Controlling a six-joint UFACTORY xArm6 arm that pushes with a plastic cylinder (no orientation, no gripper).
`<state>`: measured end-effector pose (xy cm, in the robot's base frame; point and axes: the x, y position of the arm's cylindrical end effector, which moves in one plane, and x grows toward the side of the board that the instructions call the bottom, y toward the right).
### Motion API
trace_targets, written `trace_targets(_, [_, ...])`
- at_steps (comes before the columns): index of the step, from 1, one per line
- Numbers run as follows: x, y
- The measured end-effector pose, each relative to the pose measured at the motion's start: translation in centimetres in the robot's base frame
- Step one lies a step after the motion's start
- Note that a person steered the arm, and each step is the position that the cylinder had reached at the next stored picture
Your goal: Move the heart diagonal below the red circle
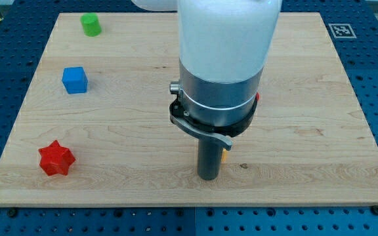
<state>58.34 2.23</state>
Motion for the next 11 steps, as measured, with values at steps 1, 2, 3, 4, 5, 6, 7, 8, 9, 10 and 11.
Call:
trace_targets(1, [-0.9,0.0])
trace_targets(2, [-2.1,0.0])
trace_targets(3, [-2.8,0.2])
trace_targets(4, [-3.8,1.2])
trace_targets(5, [-4.7,3.5])
trace_targets(6, [-6.3,5.8])
trace_targets(7, [-7.7,7.2])
trace_targets(8, [-7.9,7.5])
trace_targets(9, [-7.9,7.2])
trace_targets(10, [-4.9,3.5])
trace_targets(11, [-0.6,-4.9])
